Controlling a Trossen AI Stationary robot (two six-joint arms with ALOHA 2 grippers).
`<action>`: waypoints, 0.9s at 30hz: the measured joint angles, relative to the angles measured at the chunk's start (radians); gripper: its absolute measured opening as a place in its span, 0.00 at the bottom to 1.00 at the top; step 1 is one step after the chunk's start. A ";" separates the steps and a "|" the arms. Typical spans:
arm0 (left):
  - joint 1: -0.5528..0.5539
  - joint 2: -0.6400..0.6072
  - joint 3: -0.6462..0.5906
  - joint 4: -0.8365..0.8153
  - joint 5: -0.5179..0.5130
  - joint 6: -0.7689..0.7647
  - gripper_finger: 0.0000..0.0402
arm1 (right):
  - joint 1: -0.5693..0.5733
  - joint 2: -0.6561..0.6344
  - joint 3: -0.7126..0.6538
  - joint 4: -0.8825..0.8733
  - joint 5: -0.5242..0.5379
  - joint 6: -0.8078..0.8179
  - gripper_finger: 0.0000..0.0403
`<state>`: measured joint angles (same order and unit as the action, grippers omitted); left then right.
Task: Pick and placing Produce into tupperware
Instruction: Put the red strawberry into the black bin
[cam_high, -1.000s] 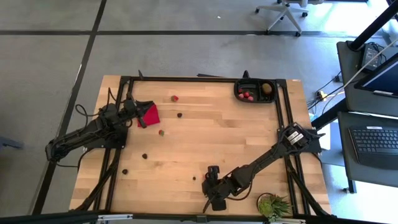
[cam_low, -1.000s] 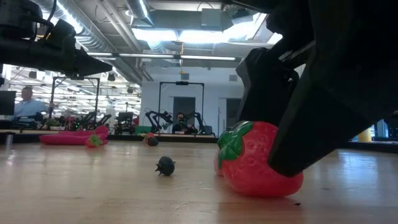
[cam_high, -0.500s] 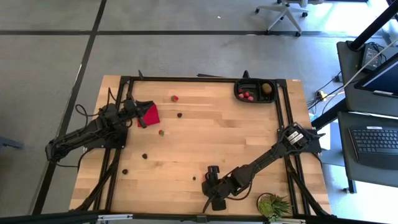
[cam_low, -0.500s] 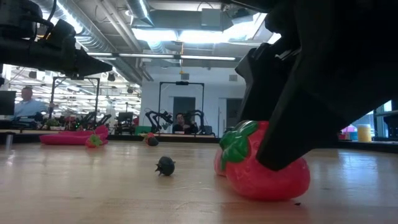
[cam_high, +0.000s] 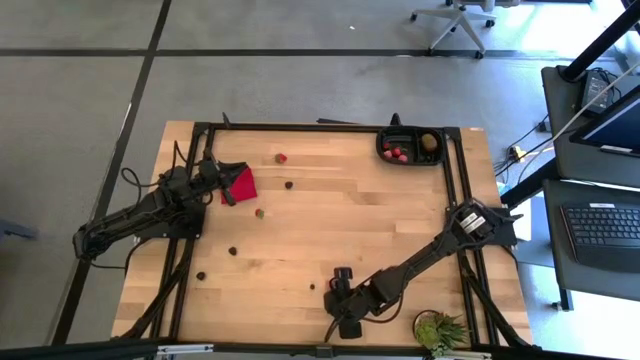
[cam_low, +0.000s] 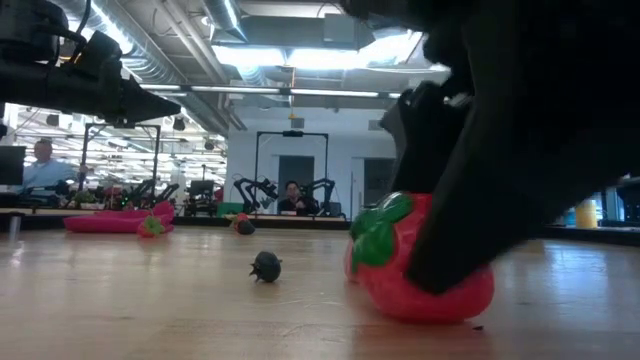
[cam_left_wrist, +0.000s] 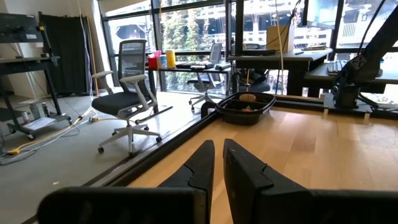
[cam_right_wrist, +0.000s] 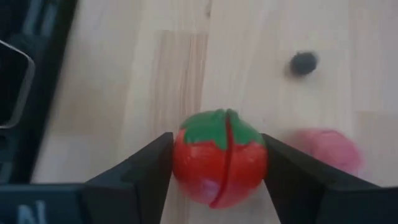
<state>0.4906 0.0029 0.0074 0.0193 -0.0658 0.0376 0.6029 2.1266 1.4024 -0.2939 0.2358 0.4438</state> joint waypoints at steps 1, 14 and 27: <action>0.000 0.000 0.000 0.000 0.000 0.000 0.07 | 0.000 0.010 0.000 0.001 -0.005 -0.001 0.57; 0.000 0.000 0.000 0.000 0.000 -0.002 0.07 | 0.000 0.024 0.000 0.020 0.000 0.024 0.57; 0.000 0.000 0.000 0.000 0.000 -0.003 0.07 | -0.044 0.022 0.201 -0.377 0.034 0.236 0.46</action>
<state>0.4904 0.0029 0.0074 0.0193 -0.0658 0.0345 0.5593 2.1487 1.6033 -0.6704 0.2695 0.6794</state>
